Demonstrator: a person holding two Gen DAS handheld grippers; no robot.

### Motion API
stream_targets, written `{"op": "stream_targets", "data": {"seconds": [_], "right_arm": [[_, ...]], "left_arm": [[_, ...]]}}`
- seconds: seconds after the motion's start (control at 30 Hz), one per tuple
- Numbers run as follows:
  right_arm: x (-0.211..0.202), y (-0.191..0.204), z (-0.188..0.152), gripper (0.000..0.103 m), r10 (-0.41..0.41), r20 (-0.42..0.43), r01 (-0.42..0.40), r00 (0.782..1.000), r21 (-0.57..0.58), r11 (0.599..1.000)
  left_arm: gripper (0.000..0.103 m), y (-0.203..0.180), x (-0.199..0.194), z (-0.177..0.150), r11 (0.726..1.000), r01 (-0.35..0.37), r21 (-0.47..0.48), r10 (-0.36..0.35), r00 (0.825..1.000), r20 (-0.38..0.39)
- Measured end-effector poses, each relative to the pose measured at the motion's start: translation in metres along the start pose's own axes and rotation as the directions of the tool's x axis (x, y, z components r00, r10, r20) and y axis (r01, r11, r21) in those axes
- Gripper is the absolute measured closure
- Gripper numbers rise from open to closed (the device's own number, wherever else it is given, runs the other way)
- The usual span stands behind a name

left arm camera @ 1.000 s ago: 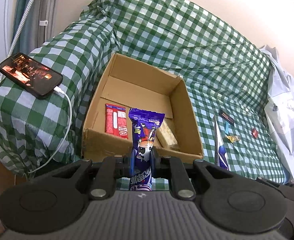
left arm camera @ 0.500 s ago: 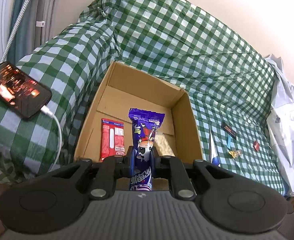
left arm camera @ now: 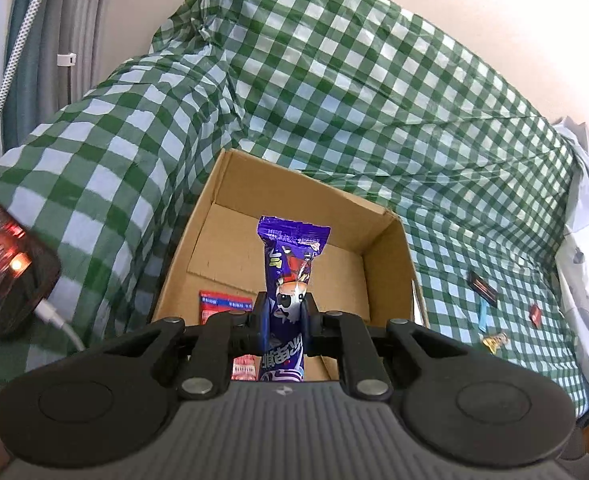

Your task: Organize snacks

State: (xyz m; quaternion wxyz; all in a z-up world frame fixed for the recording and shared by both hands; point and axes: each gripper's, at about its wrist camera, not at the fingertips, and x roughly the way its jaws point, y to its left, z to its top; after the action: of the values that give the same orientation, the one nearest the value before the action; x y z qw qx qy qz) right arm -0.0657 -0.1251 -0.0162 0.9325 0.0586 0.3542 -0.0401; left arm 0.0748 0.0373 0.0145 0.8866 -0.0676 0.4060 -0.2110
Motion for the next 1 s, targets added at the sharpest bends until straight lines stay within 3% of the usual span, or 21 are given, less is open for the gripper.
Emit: {"op": "stream_targets", "data": {"seconds": [0.43,0.8,0.87,0.9,0.93,0.97,1.0], "right_arm": [[0.065,-0.005,0.015,0.086,-0.006,-0.052,0.006,0.999,-0.002,1.0],[0.1,-0.01,0.016,0.086,-0.019,-0.088,0.018,0.996,-0.006,1.0],[0.104,-0.012,0.017,0.083,-0.02,-0.095,0.02,0.995,-0.004,1.0],[0.106,-0.012,0.019,0.082,-0.02,-0.089,0.02,0.996,-0.001,1.0],[0.106,-0.013,0.02,0.068,-0.017,-0.092,0.017,0.996,-0.005,1.0],[0.106,-0.014,0.022,0.045,-0.024,-0.095,0.023,0.995,-0.014,1.0],[0.104,-0.013,0.023,0.035,-0.039,-0.093,0.037,0.995,-0.024,0.999]], "left_arm": [[0.087,0.015,0.076,0.014,0.999,-0.049,0.024,0.051,0.996,-0.071],[0.084,0.019,0.113,0.014,0.993,-0.101,0.059,0.107,0.989,-0.1],[0.049,0.014,0.109,0.013,0.989,-0.11,0.103,0.115,0.992,-0.045],[0.007,0.011,0.105,0.012,0.985,-0.122,0.121,0.125,0.992,-0.014],[0.0,0.007,0.098,0.011,0.981,-0.15,0.126,0.147,0.989,0.031],[0.0,0.005,0.089,0.009,0.977,-0.17,0.124,0.161,0.983,0.083],[0.0,0.003,0.084,0.007,0.975,-0.179,0.135,0.166,0.981,0.1]]}}
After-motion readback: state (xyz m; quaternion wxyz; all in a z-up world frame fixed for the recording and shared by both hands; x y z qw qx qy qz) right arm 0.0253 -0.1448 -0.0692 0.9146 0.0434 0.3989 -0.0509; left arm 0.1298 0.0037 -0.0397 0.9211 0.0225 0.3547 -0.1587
